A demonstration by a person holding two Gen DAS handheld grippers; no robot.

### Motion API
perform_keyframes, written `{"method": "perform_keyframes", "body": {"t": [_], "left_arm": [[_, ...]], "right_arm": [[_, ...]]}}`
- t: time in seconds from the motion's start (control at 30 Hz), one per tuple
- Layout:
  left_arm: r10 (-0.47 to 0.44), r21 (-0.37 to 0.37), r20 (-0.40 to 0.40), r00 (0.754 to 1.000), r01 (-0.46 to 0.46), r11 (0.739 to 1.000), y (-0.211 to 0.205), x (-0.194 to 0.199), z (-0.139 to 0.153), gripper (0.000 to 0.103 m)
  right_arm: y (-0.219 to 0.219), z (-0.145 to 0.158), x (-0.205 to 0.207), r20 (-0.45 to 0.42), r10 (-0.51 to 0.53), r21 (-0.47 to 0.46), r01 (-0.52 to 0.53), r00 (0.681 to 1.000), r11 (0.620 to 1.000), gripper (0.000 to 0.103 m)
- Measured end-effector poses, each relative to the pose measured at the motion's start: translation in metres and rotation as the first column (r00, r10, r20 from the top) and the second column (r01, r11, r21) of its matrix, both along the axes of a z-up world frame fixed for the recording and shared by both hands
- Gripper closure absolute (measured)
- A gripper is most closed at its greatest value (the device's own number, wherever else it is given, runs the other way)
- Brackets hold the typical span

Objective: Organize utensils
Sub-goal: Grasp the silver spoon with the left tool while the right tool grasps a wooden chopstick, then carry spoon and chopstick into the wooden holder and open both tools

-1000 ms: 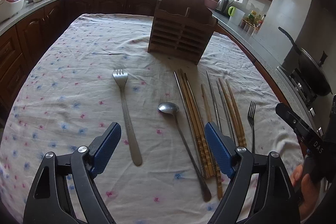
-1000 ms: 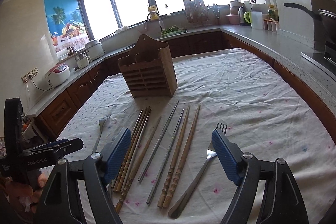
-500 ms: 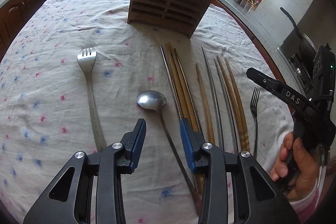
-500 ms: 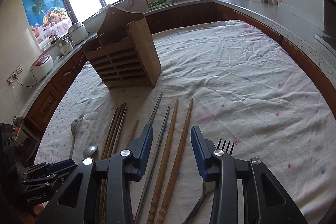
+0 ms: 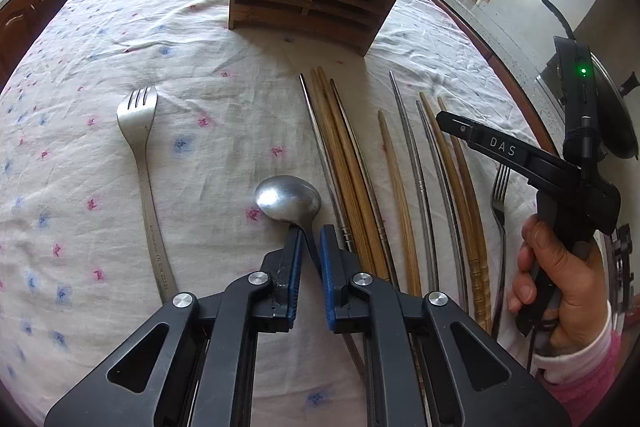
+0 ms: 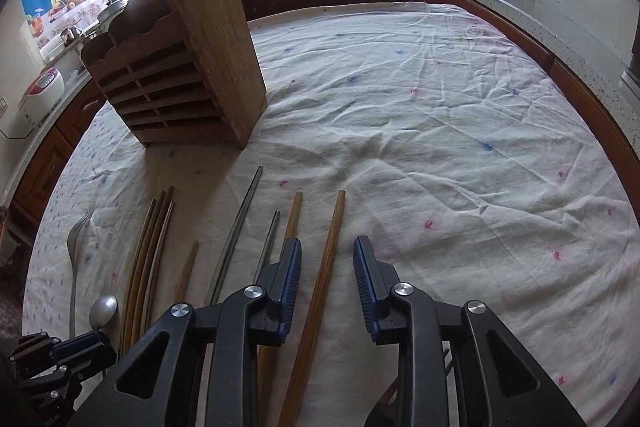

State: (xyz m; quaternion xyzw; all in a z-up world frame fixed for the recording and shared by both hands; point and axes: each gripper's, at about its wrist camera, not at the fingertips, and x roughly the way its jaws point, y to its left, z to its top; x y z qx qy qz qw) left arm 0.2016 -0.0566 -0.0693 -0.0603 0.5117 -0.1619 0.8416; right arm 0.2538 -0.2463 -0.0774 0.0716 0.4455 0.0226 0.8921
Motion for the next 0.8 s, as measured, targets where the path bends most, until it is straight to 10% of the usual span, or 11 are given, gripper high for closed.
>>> {"method": "perform_keyframes", "body": {"t": [0.23,0.8], "left_arm": [[-0.007,-0.007,0.023,1.0,0.007,1.0,0.001,0.002,0.0,0.097],[0.03,-0.137,0.179,0.983,-0.005,0.991,0.039,-0.026,0.069,0.101]], "right_arm": [[-0.004,0.0,-0.001,0.011,-0.001,0.016,0.001,1.0,1.0,0.096],[0.001,0.093,-0.066,0.226,0.054,0.222,-0.105,0.973,0.969,0.097]]}}
